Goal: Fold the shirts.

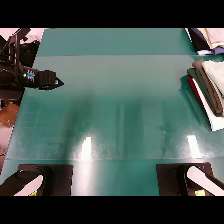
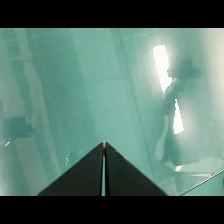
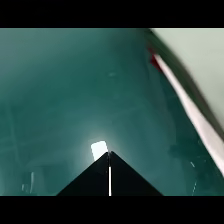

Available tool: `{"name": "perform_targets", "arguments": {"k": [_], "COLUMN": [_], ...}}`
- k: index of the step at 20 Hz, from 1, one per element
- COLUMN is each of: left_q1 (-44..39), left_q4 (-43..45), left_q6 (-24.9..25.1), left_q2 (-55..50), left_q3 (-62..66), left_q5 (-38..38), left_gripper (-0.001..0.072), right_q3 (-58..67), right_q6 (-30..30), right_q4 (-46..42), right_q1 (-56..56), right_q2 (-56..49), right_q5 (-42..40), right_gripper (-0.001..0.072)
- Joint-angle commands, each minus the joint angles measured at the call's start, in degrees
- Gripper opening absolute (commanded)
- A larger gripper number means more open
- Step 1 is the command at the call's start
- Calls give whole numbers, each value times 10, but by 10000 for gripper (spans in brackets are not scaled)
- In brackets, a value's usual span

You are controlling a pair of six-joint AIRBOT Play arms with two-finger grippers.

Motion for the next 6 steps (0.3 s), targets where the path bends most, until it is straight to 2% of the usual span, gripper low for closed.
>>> {"name": "perform_targets", "arguments": {"k": [1, 6], "left_q1": [0, 0], "left_q4": [0, 0], "left_q6": [0, 0], "left_q2": [0, 0], "left_q3": [0, 0], "left_q5": [2, 2], "left_gripper": [27, 27], "right_q3": [0, 0], "right_q6": [0, 0], "right_q4": [2, 1], "right_q1": [87, 142], "right_q2": [13, 12], "right_q5": [-23, -25], "right_gripper": [18, 18]}}
